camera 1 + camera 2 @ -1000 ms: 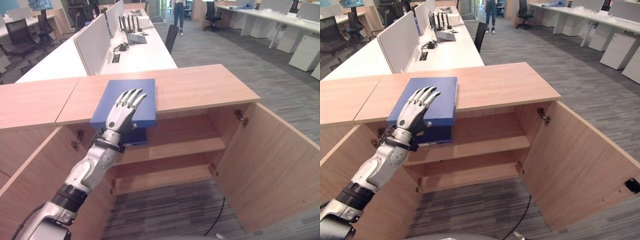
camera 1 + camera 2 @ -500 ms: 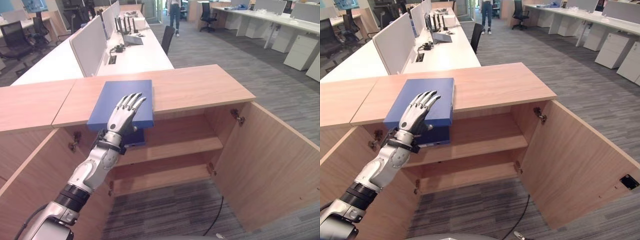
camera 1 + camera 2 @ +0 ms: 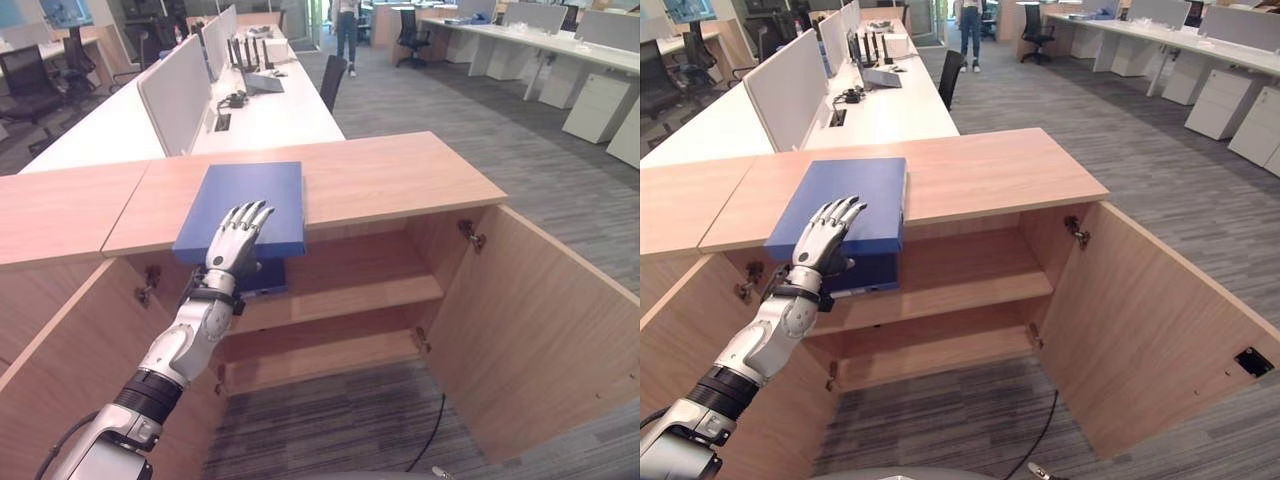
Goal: Put the empty folder in the office cabinet
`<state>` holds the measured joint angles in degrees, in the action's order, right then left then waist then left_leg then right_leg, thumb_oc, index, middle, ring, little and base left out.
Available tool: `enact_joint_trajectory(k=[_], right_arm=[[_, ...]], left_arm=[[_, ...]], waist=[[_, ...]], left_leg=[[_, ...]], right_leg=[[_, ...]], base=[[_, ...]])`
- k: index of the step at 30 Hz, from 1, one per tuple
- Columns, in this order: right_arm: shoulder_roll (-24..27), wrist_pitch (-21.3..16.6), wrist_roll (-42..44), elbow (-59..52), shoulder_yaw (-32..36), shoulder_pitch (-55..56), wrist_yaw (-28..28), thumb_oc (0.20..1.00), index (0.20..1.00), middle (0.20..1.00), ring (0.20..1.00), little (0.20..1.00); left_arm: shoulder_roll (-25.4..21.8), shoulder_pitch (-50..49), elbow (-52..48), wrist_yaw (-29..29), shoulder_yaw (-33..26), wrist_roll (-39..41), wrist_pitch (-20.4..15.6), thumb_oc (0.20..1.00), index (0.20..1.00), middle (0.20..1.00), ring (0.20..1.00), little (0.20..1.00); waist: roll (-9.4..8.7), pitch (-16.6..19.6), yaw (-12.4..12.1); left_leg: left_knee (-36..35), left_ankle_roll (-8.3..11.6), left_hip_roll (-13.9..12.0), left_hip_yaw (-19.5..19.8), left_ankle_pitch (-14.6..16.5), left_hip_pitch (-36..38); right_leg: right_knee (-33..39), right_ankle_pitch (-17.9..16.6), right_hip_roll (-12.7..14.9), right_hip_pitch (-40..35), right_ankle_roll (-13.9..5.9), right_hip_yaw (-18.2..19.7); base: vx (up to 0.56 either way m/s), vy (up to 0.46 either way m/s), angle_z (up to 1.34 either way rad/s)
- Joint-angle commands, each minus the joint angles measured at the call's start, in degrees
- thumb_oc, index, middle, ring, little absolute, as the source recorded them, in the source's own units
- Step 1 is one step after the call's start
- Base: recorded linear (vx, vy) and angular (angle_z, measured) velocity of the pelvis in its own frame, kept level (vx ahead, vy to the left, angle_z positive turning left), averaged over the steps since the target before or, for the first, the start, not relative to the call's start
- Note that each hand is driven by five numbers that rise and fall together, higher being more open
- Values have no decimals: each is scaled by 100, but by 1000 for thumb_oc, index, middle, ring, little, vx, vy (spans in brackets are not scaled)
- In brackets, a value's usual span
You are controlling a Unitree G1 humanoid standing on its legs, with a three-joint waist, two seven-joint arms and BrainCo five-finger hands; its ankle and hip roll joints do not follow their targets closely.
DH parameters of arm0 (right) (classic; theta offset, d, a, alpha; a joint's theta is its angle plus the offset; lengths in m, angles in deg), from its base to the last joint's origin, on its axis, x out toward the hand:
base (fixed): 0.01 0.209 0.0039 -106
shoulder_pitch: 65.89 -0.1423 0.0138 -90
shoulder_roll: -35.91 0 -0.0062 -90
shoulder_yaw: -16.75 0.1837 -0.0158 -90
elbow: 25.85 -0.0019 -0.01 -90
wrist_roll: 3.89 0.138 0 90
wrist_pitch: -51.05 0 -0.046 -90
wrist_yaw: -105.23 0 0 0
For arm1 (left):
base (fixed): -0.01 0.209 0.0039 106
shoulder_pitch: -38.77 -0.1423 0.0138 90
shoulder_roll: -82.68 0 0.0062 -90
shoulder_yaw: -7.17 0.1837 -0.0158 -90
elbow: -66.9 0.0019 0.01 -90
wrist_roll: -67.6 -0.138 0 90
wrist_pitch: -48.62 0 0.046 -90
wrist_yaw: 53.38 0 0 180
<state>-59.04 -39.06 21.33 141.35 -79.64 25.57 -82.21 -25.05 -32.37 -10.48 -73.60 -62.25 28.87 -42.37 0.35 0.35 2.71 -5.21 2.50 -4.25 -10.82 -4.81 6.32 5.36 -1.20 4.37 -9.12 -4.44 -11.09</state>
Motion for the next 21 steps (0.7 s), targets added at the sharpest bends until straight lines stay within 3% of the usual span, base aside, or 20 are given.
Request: enact_joint_trajectory(k=[1, 10, 21], right_arm=[[-63, -23, -68, 367, -97, -441, -16, 1000, 1000, 1000, 1000, 1000], [-40, -67, -1, 413, -161, -481, -40, 1000, 1000, 1000, 1000, 1000], [-23, -90, 38, 454, -156, -482, -81, 1000, 1000, 1000, 1000, 1000]], left_arm=[[-123, 965, 402, -255, -238, -260, 101, 1000, 1000, 1000, 1000, 1000], [-281, 1430, 1353, -378, 285, -1041, 462, 1000, 1000, 1000, 1000, 1000], [-243, 1651, 2106, -375, 649, -1382, 716, 1000, 1000, 1000, 1000, 1000]], waist=[[-262, -168, 17], [-242, -163, 64], [-216, -155, 112]], left_leg=[[21, 72, 90, 89, 918, 346], [21, 68, 100, 59, 935, 359], [21, 55, 116, 29, 964, 389]], right_leg=[[-36, 107, 68, -20, -311, -175], [-36, 103, 66, -16, -327, -160], [-36, 114, 64, -21, -332, -138]], base=[[0, 0, 0], [0, 0, 0], [2, 1, -3]])
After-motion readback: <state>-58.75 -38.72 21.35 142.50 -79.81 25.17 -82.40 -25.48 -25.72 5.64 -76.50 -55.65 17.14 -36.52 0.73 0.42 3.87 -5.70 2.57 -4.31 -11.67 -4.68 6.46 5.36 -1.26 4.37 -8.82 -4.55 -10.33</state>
